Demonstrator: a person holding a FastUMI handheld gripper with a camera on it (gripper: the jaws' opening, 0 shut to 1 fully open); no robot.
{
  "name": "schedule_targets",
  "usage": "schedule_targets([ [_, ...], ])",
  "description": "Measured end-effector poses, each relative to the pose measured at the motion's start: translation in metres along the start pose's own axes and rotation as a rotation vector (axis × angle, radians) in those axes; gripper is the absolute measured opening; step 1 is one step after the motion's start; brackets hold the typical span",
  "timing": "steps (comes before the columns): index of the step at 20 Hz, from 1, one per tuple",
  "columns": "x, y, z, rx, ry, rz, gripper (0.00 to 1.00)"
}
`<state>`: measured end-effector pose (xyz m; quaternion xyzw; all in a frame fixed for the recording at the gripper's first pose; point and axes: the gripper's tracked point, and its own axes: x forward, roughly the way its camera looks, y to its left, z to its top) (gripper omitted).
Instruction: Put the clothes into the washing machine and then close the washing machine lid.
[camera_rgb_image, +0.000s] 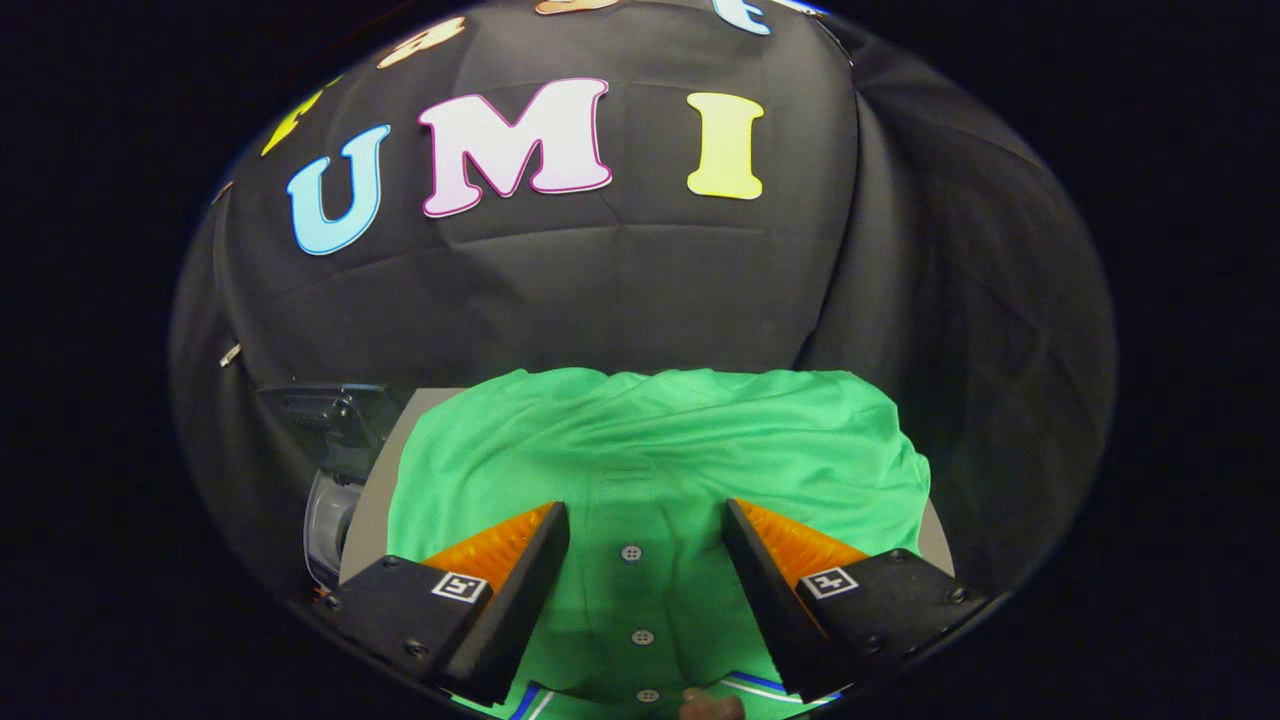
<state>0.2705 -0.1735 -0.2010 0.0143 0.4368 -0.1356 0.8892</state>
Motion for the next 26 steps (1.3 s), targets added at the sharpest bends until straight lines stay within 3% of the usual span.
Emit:
schedule_targets([
  [4, 0.002, -0.001, 0.000, -0.020, 0.032, 0.012, 0.96],
  [8, 0.004, 0.000, 0.002, -0.018, 0.011, 0.016, 0.14],
  [10, 0.002, -0.002, 0.006, -0.010, -0.003, 0.028, 0.11],
  [11, 0.000, -0.001, 0.005, 0.017, -0.009, 0.044, 0.05],
  [17, -0.025, -0.007, 0.021, 0.095, -0.123, 0.093, 0.05],
  [26, -0.135, 0.014, 0.083, 0.101, -0.360, 0.175, 0.05],
])
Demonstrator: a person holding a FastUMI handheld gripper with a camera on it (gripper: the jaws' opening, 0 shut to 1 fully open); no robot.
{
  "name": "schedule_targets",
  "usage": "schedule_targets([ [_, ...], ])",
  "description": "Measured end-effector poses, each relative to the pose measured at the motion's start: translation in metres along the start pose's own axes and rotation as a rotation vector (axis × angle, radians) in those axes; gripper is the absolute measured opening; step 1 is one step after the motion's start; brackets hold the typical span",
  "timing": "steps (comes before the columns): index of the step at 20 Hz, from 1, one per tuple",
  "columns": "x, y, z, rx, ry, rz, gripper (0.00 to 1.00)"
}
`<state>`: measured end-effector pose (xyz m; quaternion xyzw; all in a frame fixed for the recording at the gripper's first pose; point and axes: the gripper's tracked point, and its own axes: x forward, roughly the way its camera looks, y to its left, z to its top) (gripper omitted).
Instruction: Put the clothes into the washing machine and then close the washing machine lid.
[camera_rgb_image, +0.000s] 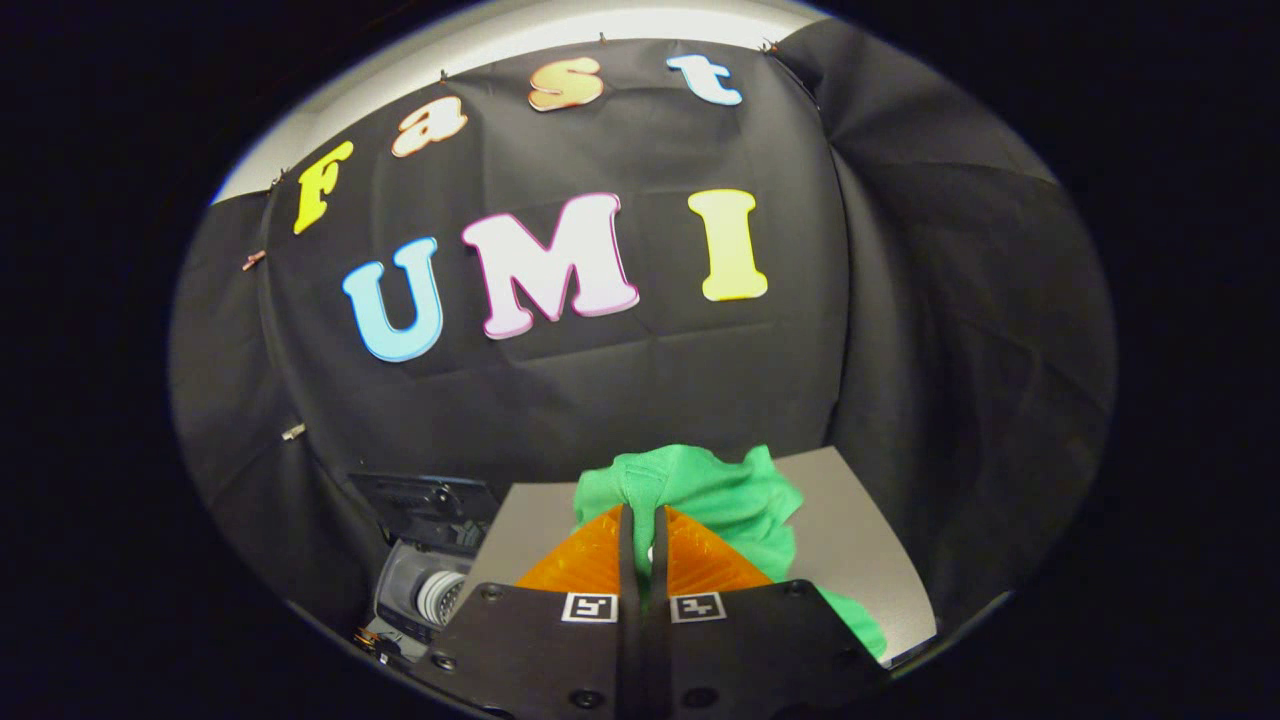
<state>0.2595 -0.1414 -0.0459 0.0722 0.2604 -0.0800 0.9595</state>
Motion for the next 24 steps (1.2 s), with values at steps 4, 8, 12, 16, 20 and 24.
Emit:
schedule_targets([
  [4, -0.033, 0.036, 0.042, -0.013, -0.114, 0.058, 0.04],
  [8, -0.060, 0.090, 0.075, -0.018, -0.217, 0.148, 0.04],
  [12, -0.068, 0.162, 0.082, -0.071, -0.249, 0.271, 0.04],
  [16, -0.062, 0.226, 0.068, -0.069, -0.246, 0.375, 0.05],
  [20, -0.047, 0.288, 0.034, -0.122, -0.180, 0.465, 0.04],
  [24, -0.027, 0.337, -0.014, -0.161, -0.145, 0.548, 0.04],
])
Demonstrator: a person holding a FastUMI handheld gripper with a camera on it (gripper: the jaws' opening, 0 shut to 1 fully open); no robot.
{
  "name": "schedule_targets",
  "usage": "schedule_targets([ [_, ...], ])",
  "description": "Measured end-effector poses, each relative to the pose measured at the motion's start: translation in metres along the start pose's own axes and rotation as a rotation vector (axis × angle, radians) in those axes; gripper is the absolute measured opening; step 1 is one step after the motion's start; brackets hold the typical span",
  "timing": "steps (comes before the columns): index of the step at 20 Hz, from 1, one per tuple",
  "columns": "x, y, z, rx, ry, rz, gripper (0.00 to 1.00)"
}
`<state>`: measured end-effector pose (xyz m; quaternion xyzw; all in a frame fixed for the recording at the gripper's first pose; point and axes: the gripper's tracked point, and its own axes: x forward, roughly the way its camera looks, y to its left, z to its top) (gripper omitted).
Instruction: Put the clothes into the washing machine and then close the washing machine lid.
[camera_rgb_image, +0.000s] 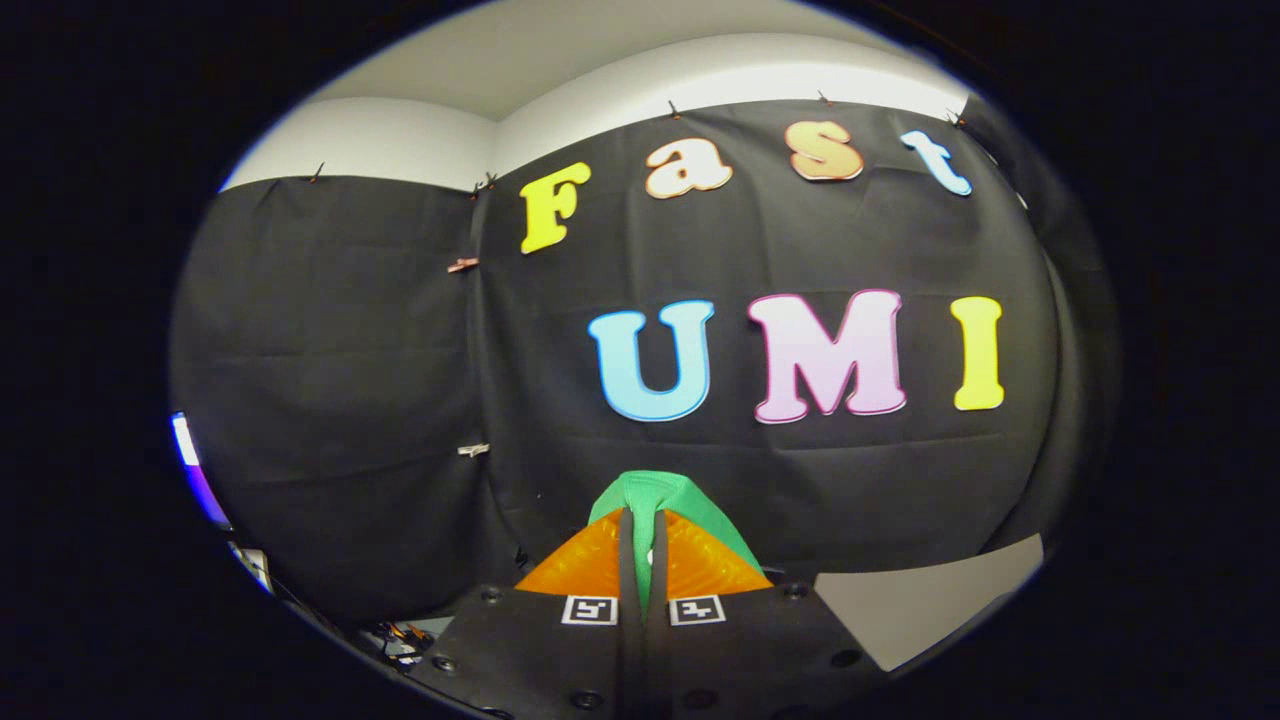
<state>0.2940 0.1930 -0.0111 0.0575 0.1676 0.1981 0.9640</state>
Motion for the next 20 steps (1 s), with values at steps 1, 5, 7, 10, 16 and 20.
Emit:
schedule_targets([
  [1, 0.009, 0.006, -0.012, 0.003, 0.009, 0.020, 0.04],
  [5, 0.043, 0.018, -0.064, -0.006, 0.075, 0.073, 0.05],
  [7, 0.061, 0.019, -0.092, -0.032, 0.109, 0.090, 0.04],
  [10, 0.086, 0.012, -0.142, -0.103, 0.183, 0.088, 0.04],
  [16, 0.124, -0.001, -0.235, -0.143, 0.380, 0.075, 0.05],
  [20, 0.127, -0.007, -0.281, -0.122, 0.567, 0.075, 0.05],
])
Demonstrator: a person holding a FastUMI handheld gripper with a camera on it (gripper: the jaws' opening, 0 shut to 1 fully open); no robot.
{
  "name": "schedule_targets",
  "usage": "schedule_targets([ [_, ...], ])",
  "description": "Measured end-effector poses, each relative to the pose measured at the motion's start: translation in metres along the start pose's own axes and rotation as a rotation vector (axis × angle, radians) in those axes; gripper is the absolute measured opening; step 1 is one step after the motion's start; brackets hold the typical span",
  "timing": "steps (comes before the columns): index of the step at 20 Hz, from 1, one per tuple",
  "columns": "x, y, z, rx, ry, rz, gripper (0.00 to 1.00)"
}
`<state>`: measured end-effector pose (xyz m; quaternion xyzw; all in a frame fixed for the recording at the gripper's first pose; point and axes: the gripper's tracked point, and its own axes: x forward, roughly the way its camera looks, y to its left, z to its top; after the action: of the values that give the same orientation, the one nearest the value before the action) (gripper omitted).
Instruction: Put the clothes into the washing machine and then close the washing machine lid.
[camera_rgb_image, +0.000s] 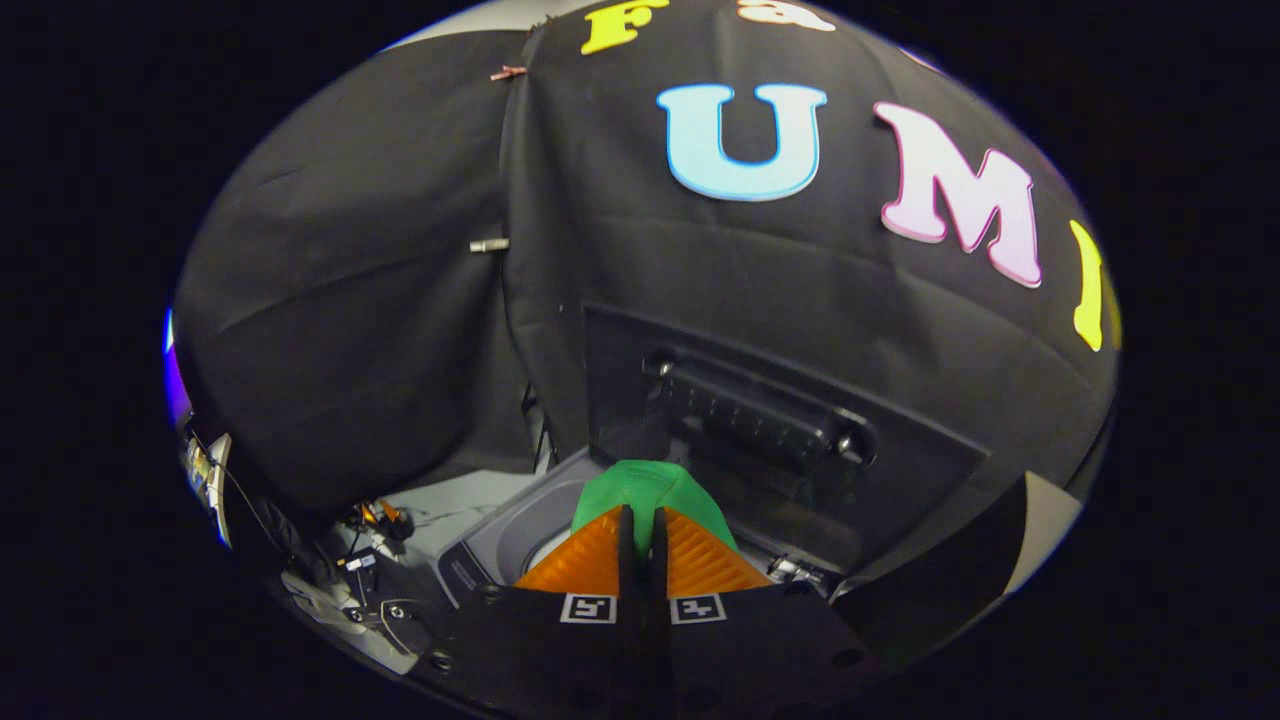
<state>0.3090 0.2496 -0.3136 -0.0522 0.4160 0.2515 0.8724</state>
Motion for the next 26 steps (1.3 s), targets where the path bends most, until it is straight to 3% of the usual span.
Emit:
schedule_targets([
  [2, 0.010, -0.011, -0.012, 0.025, 0.048, -0.023, 0.08],
  [4, 0.013, -0.018, -0.012, 0.043, 0.050, -0.034, 0.24],
  [7, 0.012, -0.019, -0.013, 0.013, 0.054, -0.043, 0.98],
  [16, 0.008, -0.024, 0.010, 0.007, -0.047, -0.081, 0.99],
  [21, -0.004, -0.035, 0.053, 0.025, -0.242, -0.124, 0.99],
  [26, -0.023, -0.063, 0.097, 0.059, -0.460, -0.249, 0.99],
])
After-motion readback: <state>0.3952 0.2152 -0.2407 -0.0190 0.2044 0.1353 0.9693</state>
